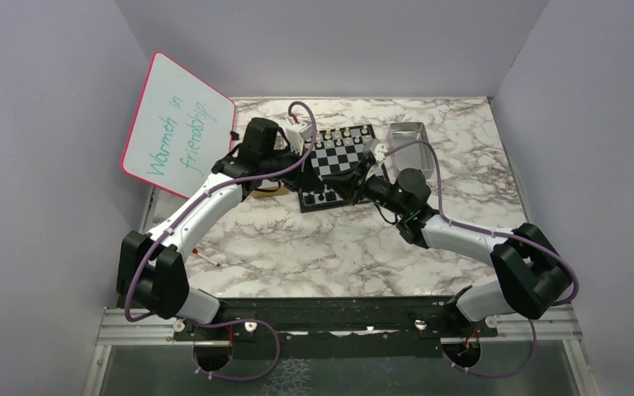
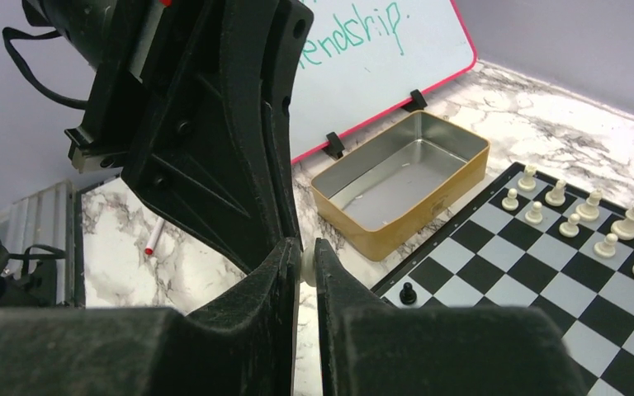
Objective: Set up the chess pieces on the board
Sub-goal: Place the chess piece on the chessboard.
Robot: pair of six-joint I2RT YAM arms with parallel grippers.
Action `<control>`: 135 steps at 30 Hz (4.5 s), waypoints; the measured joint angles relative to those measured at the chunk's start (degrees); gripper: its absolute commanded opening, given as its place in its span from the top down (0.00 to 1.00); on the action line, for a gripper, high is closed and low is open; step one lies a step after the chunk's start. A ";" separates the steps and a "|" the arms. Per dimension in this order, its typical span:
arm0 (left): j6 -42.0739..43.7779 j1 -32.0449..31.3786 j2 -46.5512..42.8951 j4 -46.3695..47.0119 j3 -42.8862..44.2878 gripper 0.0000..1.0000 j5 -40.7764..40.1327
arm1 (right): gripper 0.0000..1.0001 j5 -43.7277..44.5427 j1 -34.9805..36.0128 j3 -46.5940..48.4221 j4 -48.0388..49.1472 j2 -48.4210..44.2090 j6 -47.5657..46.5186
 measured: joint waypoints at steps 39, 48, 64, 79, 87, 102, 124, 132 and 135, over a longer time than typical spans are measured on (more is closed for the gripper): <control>9.68 -0.24 1.75 -22.23 10.47 1.00 -0.15 | 0.53 -12.31 0.68 3.80 -25.55 -6.01 -55.56; 9.70 -0.26 1.62 -22.43 10.01 1.00 2.23 | 0.58 -13.49 1.92 4.20 -26.49 -5.38 -60.74; 10.80 -0.26 2.36 -22.53 9.84 0.99 3.50 | 0.66 -12.70 4.52 7.23 -28.44 -3.39 -68.70; 10.19 -0.26 3.50 -23.71 10.32 0.74 3.43 | 0.75 -10.88 5.09 1.44 -18.88 -3.63 -60.83; 4.70 0.20 1.49 -19.58 9.99 0.68 -0.24 | 0.74 -6.12 5.09 -0.59 -6.69 -1.66 -43.56; -4.96 0.72 -3.93 -5.33 3.48 0.83 -4.39 | 0.74 4.11 5.20 -0.48 1.86 1.05 -21.24; -3.69 0.72 -4.39 -1.77 3.19 1.00 -10.69 | 0.00 10.10 5.25 -0.68 -5.29 -3.72 -16.68; 1.60 0.72 6.73 -5.01 12.76 1.00 -20.22 | 0.00 15.08 5.25 -4.17 -14.64 -18.05 -8.98; 3.08 0.76 12.22 -6.21 16.26 1.00 -23.02 | 0.00 17.64 5.25 -4.20 -20.35 -21.84 -6.38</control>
